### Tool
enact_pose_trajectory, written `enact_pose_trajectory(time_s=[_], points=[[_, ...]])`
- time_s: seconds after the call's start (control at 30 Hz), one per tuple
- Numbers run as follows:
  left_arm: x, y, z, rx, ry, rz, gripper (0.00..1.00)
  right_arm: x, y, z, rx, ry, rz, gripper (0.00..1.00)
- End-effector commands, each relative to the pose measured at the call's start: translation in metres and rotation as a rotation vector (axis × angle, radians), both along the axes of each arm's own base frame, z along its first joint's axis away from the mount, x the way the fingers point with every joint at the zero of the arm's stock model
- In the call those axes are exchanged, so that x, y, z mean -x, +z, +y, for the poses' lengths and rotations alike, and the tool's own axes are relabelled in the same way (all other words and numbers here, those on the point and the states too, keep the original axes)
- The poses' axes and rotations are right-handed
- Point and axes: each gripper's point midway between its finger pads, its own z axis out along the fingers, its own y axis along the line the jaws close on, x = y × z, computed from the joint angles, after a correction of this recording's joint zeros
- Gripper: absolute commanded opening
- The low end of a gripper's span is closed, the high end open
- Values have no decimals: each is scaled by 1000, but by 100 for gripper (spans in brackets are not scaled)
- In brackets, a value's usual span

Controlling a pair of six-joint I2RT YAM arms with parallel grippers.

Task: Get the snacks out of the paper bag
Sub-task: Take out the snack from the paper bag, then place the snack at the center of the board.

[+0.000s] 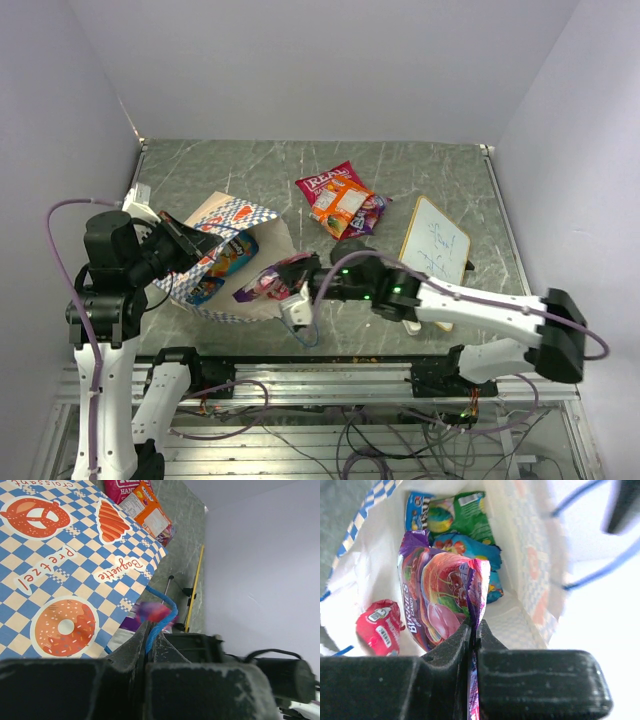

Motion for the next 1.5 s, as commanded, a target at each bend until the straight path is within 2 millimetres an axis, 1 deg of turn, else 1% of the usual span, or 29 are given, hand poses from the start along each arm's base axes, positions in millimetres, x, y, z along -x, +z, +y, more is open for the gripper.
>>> enact_pose_trajectory(time_s=[0.0,0.07,0.1,0.17,0.2,0.23,0.27,0.33,0.4,0.47,0.57,0.6,0.7,0.77,0.8,0.83,0.9,0.93,0.97,1.0,1.03,1.07,1.2,1.33,1.47], points=[[-2,3,-3,3,-27,-36,7,27,24,-37,-65,11,189,0],[-3,2,-4,6,-31,-33,7,28,35,-52,-88,-15,216,0],[-3,2,-4,6,-33,-33,7,23,39,-59,-97,-44,219,0],[-3,2,-5,5,-36,-33,7,6,48,-75,-125,-132,213,0],[-3,3,-5,2,-38,-33,7,-6,53,-84,-140,-176,211,0],[-2,2,-5,1,-38,-31,7,-25,56,-96,-154,-233,207,0],[-2,2,-5,-1,-39,-31,7,-39,59,-106,-165,-268,202,0],[0,3,-5,-3,-41,-32,7,-66,60,-124,-164,-332,166,0],[0,3,-5,-6,-43,-33,7,-96,55,-139,-140,-383,125,0],[1,3,-5,-4,-45,-31,7,-126,46,-149,-98,-421,91,0],[2,5,-6,-1,-54,-38,7,-170,40,-160,-65,-466,34,0],[3,5,-7,-2,-57,-35,7,-184,46,-161,-68,-475,7,0],[4,6,-6,-12,-58,-33,7,-222,42,-162,-22,-492,-59,0],[5,8,-6,-12,-60,-32,7,-245,38,-159,10,-504,-88,0],[6,9,-6,-13,-62,-34,7,-262,37,-167,20,-531,-98,0],[6,10,-6,-13,-60,-37,7,-272,39,-168,20,-535,-111,0],[7,13,-5,-11,-52,-40,7,-289,37,-166,33,-529,-135,0],[8,14,-5,-8,-50,-40,7,-298,33,-166,50,-531,-146,0],[8,14,-6,-5,-49,-41,7,-308,23,-166,78,-534,-146,0],[8,15,-6,-2,-48,-42,7,-315,23,-167,92,-539,-163,0],[7,16,-6,-1,-48,-43,7,-322,12,-168,114,-540,-155,0],[8,16,-6,-1,-46,-40,7,-328,9,-167,118,-539,-156,0],[7,17,-4,-14,-43,-31,7,-336,-6,-161,127,-515,-148,0],[6,16,-4,-15,-43,-21,7,-333,-23,-162,148,-506,-126,0],[4,15,-4,-7,-37,-24,7,-316,-40,-169,171,-495,-119,0]])
